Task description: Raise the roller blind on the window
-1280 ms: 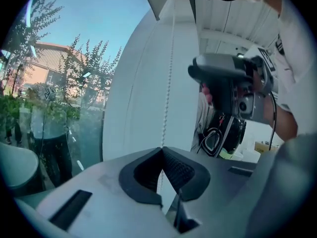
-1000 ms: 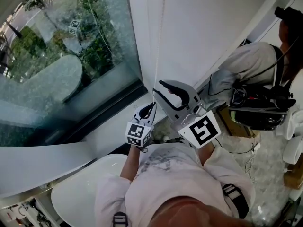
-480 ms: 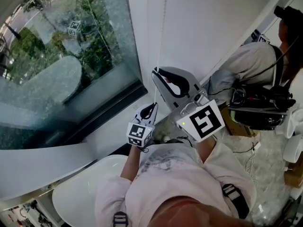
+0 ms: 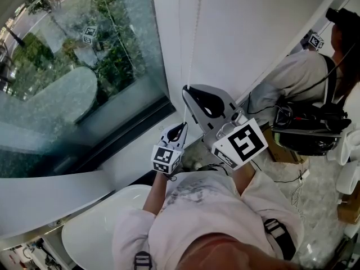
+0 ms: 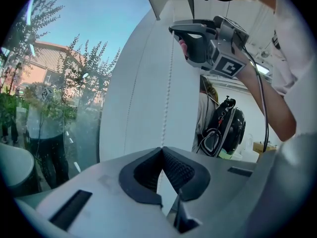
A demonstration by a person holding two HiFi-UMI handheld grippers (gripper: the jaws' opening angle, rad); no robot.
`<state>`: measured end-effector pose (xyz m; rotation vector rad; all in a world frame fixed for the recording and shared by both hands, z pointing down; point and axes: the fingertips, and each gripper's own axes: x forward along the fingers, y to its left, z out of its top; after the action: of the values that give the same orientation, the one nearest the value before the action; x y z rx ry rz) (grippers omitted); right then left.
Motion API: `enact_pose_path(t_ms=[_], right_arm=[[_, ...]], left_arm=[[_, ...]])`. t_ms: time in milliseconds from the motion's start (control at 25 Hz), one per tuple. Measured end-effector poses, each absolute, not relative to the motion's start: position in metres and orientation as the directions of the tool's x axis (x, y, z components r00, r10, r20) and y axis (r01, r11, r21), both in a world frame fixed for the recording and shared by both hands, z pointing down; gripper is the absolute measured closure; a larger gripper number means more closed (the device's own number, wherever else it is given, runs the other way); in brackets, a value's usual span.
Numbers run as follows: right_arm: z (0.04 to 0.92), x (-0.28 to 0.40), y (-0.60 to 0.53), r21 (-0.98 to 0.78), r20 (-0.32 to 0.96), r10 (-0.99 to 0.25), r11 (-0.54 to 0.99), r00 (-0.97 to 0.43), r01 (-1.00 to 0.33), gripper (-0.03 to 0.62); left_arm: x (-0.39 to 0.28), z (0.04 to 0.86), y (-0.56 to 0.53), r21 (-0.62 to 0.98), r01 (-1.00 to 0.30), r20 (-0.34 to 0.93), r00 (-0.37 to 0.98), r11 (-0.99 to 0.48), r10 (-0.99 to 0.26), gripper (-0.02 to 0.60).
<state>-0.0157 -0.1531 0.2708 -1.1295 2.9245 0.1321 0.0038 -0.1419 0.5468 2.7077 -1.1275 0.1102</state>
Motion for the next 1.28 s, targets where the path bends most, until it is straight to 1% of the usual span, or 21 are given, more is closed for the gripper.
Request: enact_pose_path(t_ms=[800,1280], right_arm=[[0.362,-0.014,-0.144,0.033,0.103,-0.678,0.733,-0.727,-0.679,0.533],[0.404,-0.012,-0.14,0.013,0.177,-0.676,0.728,-0.715,-0.685,0.533]], left_arm=[[0.011,0.639,-0.128,0.265,-0.711,0.306,0.702,-0.651,-0.643,0.574],[0.011,0.68,-0.116,0.306,-0.712,0.392,0.699,-0.632,-0.598,0.574]])
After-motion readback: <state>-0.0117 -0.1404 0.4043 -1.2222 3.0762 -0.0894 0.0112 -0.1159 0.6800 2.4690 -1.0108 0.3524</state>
